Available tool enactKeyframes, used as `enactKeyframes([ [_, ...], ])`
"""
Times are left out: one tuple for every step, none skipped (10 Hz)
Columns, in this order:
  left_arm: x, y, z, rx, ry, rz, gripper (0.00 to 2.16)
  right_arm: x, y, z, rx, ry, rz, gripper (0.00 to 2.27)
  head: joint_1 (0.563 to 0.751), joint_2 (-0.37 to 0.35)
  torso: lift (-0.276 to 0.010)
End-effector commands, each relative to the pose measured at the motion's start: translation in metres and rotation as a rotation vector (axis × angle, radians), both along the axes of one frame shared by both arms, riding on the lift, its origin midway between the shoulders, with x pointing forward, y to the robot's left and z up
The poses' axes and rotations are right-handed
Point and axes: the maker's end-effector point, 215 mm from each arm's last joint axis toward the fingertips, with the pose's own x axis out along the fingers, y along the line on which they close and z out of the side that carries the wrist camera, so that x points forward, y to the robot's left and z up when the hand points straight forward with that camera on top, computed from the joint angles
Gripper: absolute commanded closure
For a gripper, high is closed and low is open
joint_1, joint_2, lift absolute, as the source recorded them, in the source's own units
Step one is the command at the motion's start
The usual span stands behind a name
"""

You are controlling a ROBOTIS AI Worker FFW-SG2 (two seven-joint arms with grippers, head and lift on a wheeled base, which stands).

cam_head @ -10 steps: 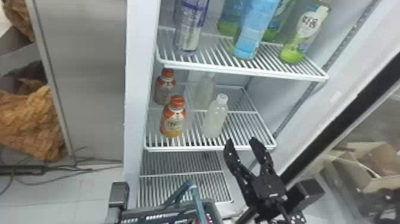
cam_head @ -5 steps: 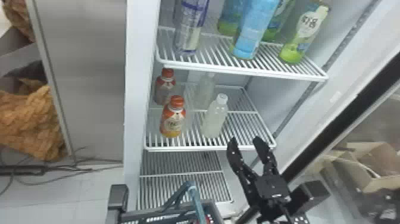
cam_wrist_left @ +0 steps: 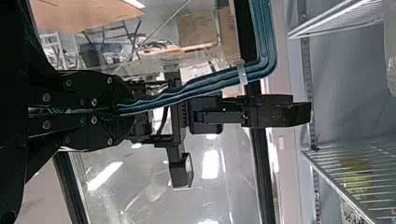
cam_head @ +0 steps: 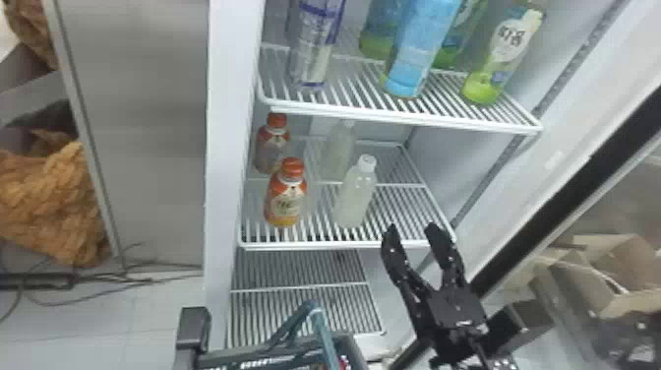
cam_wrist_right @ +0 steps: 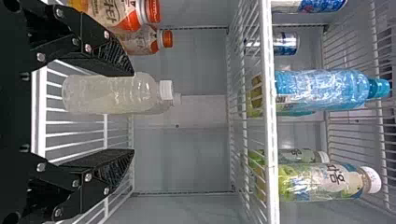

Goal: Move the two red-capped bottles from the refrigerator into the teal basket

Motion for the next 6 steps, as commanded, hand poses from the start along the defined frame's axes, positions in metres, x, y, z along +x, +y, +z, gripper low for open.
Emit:
enactKeyframes([
  [0.0003, 0.0009, -0.0005, 0.0, 0.002, 0.003, 1.11, -0.0002, 0.0, 0.0016, -0.001, -0.005, 0.0, 0.49, 0.695, -0.35, -0.228],
  [0.0003, 0.0009, -0.0005, 0.0, 0.002, 0.003, 1.11, -0.0002, 0.0, 0.0023, -0.001, -0.007, 0.0, 0.49, 0.695, -0.35, -0.228],
  [0.0003, 0.001, -0.0002, -0.002, 0.002, 0.003, 1.11, -0.0002, 0.0001, 0.0044, -0.002, -0.012, 0.0, 0.49, 0.695, -0.35, -0.228],
  [-0.0006, 0.001, -0.0008, -0.002, 0.005, 0.003, 1.11, -0.0007, -0.0001, 0.0052, -0.001, -0.017, -0.001, 0.49, 0.695, -0.35, -0.228],
  [0.0011, 0.0014, -0.0001, -0.001, 0.002, 0.005, 1.11, -0.0009, -0.0006, 0.0054, -0.003, -0.02, -0.002, 0.49, 0.695, -0.35, -0.228],
  [0.0011, 0.0014, -0.0001, -0.001, 0.002, 0.005, 1.11, -0.001, -0.0004, 0.0067, -0.007, -0.024, -0.002, 0.49, 0.695, -0.35, -0.228],
])
